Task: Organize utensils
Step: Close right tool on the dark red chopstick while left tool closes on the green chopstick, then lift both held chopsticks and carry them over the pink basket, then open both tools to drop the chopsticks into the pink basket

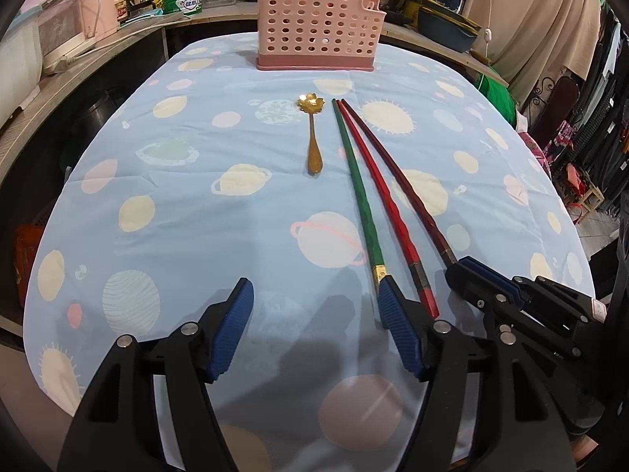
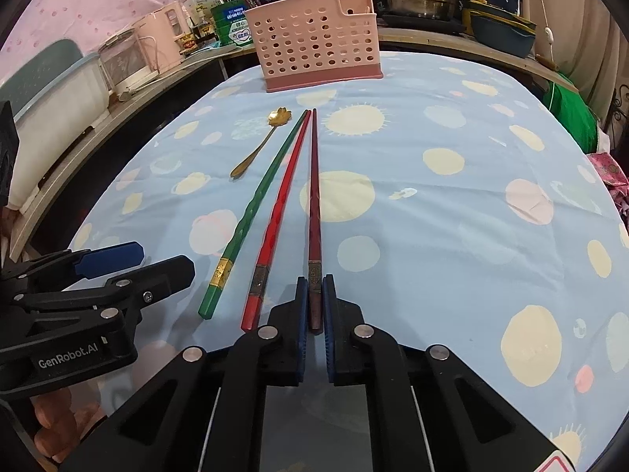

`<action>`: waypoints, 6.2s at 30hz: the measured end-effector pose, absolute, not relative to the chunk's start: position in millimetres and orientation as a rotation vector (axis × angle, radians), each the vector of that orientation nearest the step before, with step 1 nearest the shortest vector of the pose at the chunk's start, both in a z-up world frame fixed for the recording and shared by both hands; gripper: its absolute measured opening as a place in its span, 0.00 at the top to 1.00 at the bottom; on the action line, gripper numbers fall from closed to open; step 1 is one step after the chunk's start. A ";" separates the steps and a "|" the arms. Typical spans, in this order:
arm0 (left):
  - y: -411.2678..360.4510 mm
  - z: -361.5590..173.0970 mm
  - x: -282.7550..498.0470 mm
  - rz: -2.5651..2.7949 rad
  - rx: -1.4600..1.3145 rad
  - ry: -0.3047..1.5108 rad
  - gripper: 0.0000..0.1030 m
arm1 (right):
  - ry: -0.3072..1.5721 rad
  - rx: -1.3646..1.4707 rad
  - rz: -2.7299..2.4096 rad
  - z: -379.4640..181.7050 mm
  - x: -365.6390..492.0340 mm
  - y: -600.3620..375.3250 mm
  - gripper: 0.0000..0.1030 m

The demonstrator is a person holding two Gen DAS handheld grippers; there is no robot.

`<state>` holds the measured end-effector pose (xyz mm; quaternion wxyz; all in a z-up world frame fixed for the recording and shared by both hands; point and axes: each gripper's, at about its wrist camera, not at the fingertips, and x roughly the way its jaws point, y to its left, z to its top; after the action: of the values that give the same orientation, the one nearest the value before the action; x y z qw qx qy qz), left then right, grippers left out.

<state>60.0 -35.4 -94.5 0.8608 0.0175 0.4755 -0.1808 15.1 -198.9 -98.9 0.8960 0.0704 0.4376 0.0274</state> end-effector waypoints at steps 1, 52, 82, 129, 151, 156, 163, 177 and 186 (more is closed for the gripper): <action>-36.5 -94.1 59.5 -0.383 0.037 0.997 0.38 | 0.906 0.150 0.054 -98.9 14.1 -200.1 0.93; -42.6 -53.0 54.6 -0.450 0.004 0.930 0.93 | 0.774 0.240 0.049 -44.5 0.3 -224.5 0.93; -17.9 -47.9 70.0 -0.410 -0.056 0.933 0.57 | 0.587 0.311 0.029 43.2 12.0 -260.8 0.93; -10.1 66.4 105.1 -0.419 -0.095 0.692 0.94 | 0.508 0.300 0.058 88.4 44.1 -267.6 0.93; -10.4 185.3 170.1 -0.392 -0.112 0.463 0.94 | 0.385 0.293 0.071 154.8 109.3 -270.8 0.93; -16.5 215.1 210.7 -0.381 -0.141 0.406 0.94 | 0.353 0.361 0.085 173.1 151.1 -281.4 0.93; -23.8 244.0 265.7 -0.340 -0.160 0.314 0.94 | 0.279 0.410 0.083 193.1 202.7 -290.1 0.93; -58.0 204.4 339.0 -0.304 -0.125 0.338 0.94 | 0.319 0.411 0.054 162.5 285.3 -293.8 0.93; -60.2 152.7 361.4 -0.297 -0.132 0.438 0.94 | 0.436 0.384 0.043 110.5 307.5 -289.2 0.93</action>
<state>361.4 -60.2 152.7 0.9631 -0.0650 0.2161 -0.1467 307.5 -289.2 110.5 0.9579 0.1894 0.2147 0.0213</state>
